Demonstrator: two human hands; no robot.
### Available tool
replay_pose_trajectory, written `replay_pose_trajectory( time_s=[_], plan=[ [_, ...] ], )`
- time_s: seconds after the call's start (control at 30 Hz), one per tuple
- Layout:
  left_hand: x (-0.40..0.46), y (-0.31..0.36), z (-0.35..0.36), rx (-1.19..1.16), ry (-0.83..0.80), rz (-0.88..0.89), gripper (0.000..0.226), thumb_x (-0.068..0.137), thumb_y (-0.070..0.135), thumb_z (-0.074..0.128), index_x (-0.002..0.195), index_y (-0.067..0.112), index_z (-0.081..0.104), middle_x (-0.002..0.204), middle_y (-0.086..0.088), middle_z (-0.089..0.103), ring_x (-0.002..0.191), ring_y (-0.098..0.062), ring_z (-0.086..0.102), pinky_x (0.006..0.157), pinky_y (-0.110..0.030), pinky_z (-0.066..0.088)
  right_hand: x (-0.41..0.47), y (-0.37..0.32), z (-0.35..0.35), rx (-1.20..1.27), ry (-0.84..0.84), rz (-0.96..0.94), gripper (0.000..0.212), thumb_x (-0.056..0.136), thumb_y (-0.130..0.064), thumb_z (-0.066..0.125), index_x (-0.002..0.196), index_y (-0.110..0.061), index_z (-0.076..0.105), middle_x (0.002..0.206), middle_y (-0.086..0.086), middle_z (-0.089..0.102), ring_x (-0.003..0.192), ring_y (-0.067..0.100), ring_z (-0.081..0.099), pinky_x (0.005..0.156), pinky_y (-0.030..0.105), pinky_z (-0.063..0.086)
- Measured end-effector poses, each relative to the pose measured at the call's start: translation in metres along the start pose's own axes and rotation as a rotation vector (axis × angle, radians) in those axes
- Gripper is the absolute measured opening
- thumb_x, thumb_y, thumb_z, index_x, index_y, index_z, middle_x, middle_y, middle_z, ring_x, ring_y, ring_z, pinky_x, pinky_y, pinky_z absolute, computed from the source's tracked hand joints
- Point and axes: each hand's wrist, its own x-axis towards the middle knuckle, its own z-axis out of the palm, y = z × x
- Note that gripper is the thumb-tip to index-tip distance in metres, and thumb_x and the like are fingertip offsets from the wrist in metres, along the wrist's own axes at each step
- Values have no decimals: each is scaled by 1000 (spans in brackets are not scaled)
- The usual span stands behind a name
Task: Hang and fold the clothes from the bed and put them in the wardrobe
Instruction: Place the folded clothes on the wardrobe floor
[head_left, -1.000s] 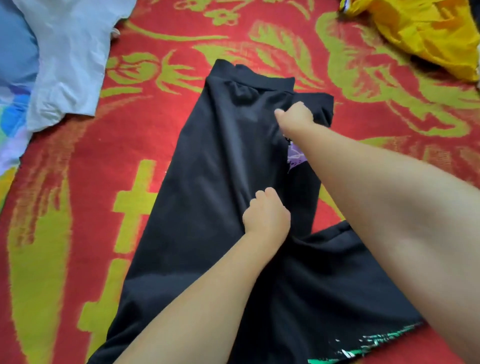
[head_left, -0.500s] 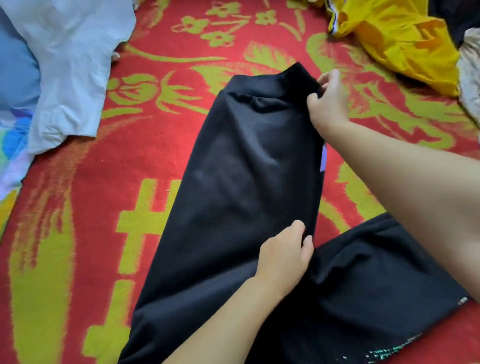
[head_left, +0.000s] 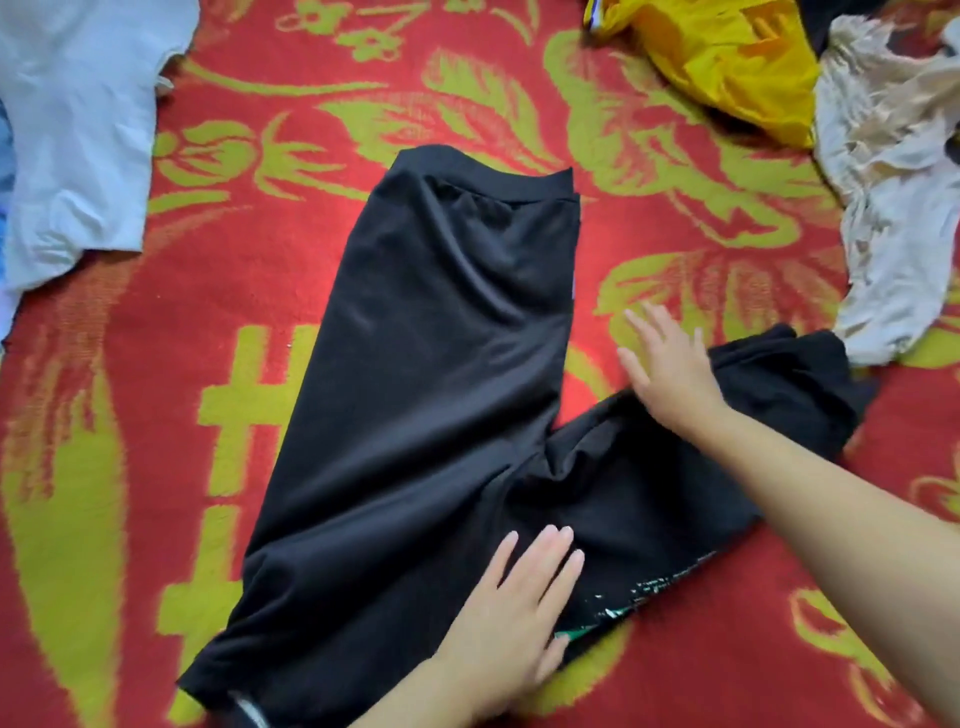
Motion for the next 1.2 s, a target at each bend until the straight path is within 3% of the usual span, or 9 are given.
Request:
replay_pose_trajectory(
  time_s=[0.13,0.23,0.3,0.37,0.53,0.7,0.87,1.0,1.2],
  plan=[
    [15,52,16,92,-219,-187,79,83,39,61,149,10,28,156,-19,16,145,-31,10,111,-60,20,-37,89,-36,232,292,552,61,94,-20,51,148,-7,27,154,18,24,141,34,23,114,44,20],
    [28,70,16,28,-211,-356,77,73,24,73,143,13,43,149,-19,35,138,-29,36,103,-56,40,-71,124,-32,440,364,983,67,90,-22,57,147,-6,25,148,24,30,134,39,33,108,41,28],
    [31,69,23,21,-240,-375,85,86,15,58,153,16,4,158,-19,11,146,-27,16,110,-56,25,-83,133,-17,584,313,1123,67,88,-29,62,142,-1,34,142,24,40,127,39,44,106,42,35],
    [32,61,28,60,-254,-358,88,91,10,46,149,22,-19,157,-16,-1,145,-26,7,109,-54,16,-80,134,-8,838,263,1100,57,87,-29,65,132,0,48,134,20,52,118,36,54,102,45,43],
    [32,57,12,-11,-6,-375,90,33,5,86,119,28,68,77,-1,57,62,-19,56,51,-29,44,-49,125,-31,1375,254,921,35,88,-6,61,123,-5,55,110,12,63,74,19,62,79,41,54],
    [21,76,5,-396,-123,-395,71,87,3,42,149,35,26,113,3,44,103,-17,45,87,-23,37,-64,109,-79,1338,476,823,17,85,0,56,97,-10,59,80,2,62,61,11,59,58,27,52],
    [16,56,-48,-1243,-158,-390,27,85,3,52,109,9,63,83,11,54,76,1,50,75,-22,38,-20,42,-140,1355,473,670,17,80,-6,57,95,-13,57,89,4,65,73,16,65,69,30,55],
    [-7,7,-60,-1860,-210,-511,33,79,11,62,112,11,65,105,-10,66,93,-22,61,86,-32,49,51,-64,-144,1337,297,477,25,85,-8,56,110,-6,53,90,9,60,75,21,63,70,32,52],
    [-27,-30,-38,-1485,124,-929,29,87,-3,58,113,9,61,108,-7,69,91,-17,65,85,-28,51,43,-175,-71,1071,-319,138,78,93,-18,54,153,-20,4,117,6,61,101,17,63,85,34,51]
  ],
)
